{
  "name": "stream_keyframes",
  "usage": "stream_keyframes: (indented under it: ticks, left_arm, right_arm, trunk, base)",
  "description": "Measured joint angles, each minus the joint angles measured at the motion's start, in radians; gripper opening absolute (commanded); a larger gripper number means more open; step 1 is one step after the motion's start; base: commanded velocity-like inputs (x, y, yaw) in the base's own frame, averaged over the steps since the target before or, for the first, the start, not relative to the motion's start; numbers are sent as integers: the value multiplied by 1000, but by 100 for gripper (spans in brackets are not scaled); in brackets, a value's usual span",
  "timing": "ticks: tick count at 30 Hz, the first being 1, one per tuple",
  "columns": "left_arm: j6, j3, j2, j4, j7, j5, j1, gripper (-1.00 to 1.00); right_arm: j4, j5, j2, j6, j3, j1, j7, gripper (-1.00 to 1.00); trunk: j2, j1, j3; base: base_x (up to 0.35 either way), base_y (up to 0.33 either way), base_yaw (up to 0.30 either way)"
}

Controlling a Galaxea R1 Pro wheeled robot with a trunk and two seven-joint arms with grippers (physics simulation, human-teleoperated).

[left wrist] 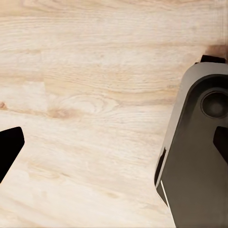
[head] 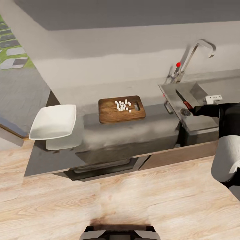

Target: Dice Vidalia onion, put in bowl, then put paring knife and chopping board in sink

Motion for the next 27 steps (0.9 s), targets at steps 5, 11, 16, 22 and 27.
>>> stream_keyframes:
  ticks: [5,11,16,22,27]
  left_arm:
    - [0,0,0,0,0,0,0,100]
    - [0,0,0,0,0,0,0,100]
    - [0,0,0,0,0,0,0,100]
    - [0,0,0,0,0,-1,0,100]
    - [0,0,-1,0,0,-1,0,100]
  right_arm:
    - [25,2,0,-36,1,0,-2,-100]
    - [147,7,2,-89,3,-1,-113,-100]
    - [284,3,6,-195,5,0,-279,-100]
    - [395,0,17,-270,8,0,-378,-100]
    - [450,-3,26,-310,10,-1,-449,-100]
  trunk:
    - [0,0,0]
    - [0,0,0]
    - [0,0,0]
    - [0,0,0]
    - [0,0,0]
  base:
    - [203,-155,0]
    - [21,-17,0]
    - [1,-1,0]
    - [0,0,0]
    - [0,0,0]
